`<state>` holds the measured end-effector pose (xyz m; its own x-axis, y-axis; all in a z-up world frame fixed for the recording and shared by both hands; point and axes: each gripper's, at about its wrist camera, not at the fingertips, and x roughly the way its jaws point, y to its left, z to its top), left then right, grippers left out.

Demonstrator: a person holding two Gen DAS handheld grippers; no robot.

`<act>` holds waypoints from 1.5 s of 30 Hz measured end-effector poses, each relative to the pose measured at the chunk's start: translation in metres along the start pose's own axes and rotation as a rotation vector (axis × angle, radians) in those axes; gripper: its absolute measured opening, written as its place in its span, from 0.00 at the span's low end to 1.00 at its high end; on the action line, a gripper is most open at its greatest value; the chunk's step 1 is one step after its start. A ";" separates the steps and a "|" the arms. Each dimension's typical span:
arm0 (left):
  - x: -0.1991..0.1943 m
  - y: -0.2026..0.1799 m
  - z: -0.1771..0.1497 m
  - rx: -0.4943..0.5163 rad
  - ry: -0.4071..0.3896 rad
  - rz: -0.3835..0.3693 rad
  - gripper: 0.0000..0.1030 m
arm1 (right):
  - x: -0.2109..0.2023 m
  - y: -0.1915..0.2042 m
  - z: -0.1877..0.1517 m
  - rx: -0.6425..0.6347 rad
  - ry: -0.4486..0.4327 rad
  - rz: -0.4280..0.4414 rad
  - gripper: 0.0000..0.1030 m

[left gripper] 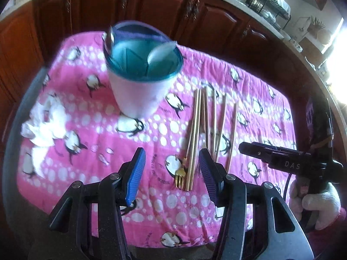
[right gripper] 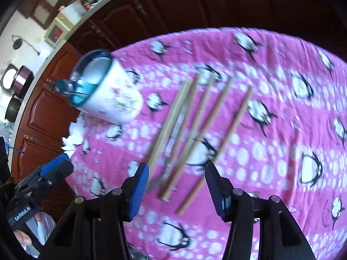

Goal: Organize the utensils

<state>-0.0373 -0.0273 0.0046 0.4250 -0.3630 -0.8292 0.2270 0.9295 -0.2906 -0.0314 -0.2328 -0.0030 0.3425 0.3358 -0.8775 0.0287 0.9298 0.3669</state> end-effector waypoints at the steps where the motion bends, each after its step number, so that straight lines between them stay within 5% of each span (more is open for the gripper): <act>1: 0.007 -0.001 -0.001 0.001 0.007 -0.003 0.49 | 0.003 -0.008 -0.002 0.012 0.001 0.003 0.50; 12: 0.062 -0.008 -0.003 0.031 0.065 0.001 0.48 | 0.020 -0.035 0.001 0.011 -0.006 -0.013 0.45; 23: 0.120 -0.032 0.013 0.138 0.162 0.065 0.27 | 0.030 -0.040 0.010 0.044 0.005 0.035 0.45; 31: 0.115 -0.025 0.012 0.135 0.139 0.116 0.07 | 0.036 -0.035 0.021 0.031 0.000 0.051 0.45; 40: 0.101 -0.006 0.006 0.107 0.150 0.081 0.07 | 0.041 -0.057 0.033 0.064 -0.016 0.017 0.45; 45: 0.103 -0.013 0.020 0.146 0.124 0.119 0.10 | 0.039 -0.072 0.042 0.102 -0.038 -0.002 0.43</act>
<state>0.0211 -0.0784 -0.0678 0.3477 -0.2318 -0.9085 0.3101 0.9429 -0.1219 0.0196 -0.2928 -0.0504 0.3781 0.3263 -0.8663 0.1241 0.9095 0.3968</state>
